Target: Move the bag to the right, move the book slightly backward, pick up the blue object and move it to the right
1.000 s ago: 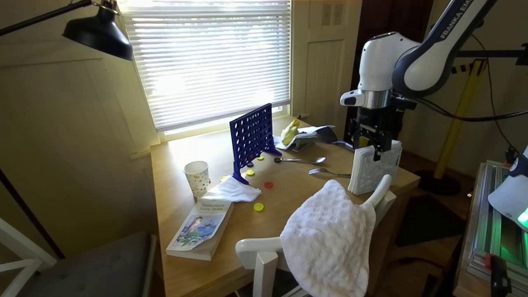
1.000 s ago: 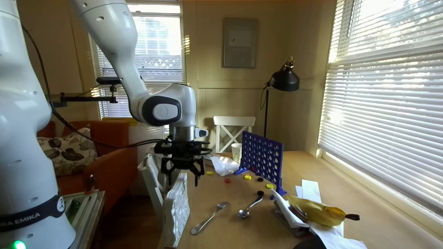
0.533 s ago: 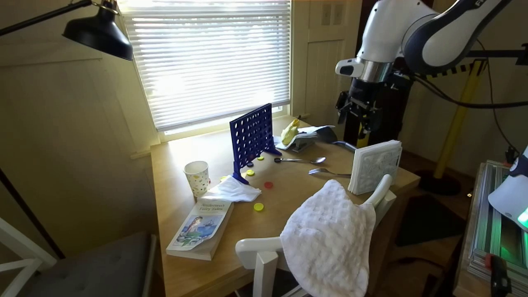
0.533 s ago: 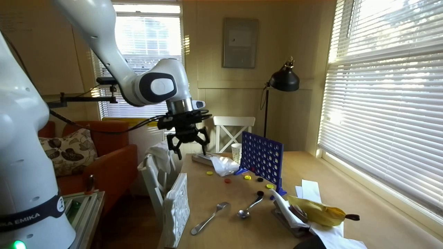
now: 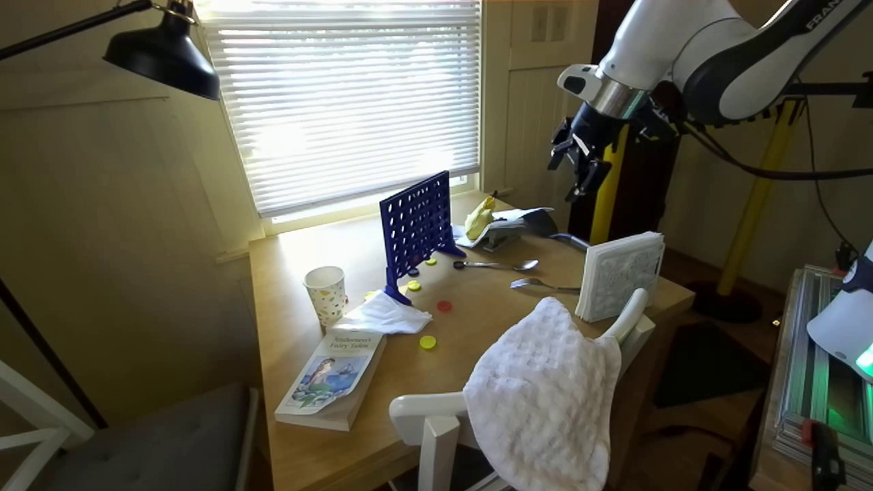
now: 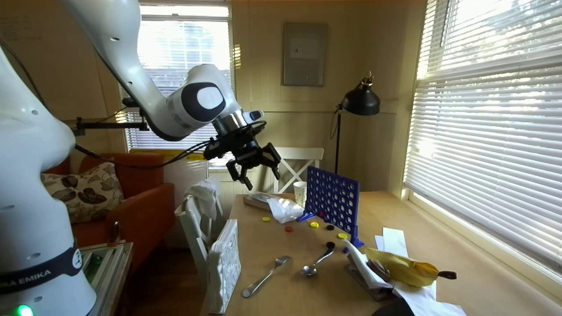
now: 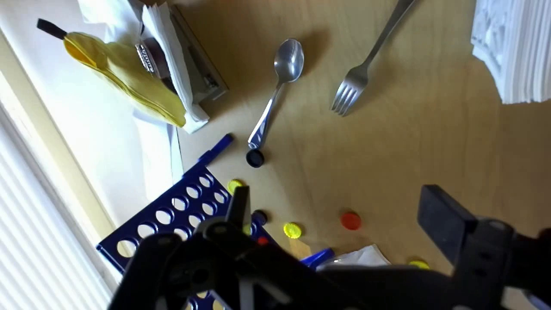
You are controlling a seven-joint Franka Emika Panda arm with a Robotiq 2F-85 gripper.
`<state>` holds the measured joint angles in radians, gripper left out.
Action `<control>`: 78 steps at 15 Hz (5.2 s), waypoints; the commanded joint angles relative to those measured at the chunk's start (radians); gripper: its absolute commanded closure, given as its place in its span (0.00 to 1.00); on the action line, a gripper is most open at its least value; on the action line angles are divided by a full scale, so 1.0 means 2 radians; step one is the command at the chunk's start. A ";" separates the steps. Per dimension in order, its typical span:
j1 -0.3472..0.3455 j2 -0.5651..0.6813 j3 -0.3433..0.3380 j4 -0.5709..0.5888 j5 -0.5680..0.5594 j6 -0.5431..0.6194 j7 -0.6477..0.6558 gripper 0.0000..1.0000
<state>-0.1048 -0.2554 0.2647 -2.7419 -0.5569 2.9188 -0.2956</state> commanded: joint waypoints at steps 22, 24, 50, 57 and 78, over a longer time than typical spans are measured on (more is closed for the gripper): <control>0.022 0.320 0.047 0.478 0.054 -0.152 -0.061 0.00; 0.074 0.286 -0.014 0.444 0.065 -0.150 -0.039 0.00; 0.048 0.517 0.009 0.797 0.308 -0.493 -0.686 0.00; 0.084 0.565 -0.032 0.861 0.283 -0.459 -0.703 0.00; 0.097 0.594 -0.044 0.940 0.298 -0.539 -0.629 0.96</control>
<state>0.0734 0.9644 0.1792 -0.9051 0.0349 1.9329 -1.6139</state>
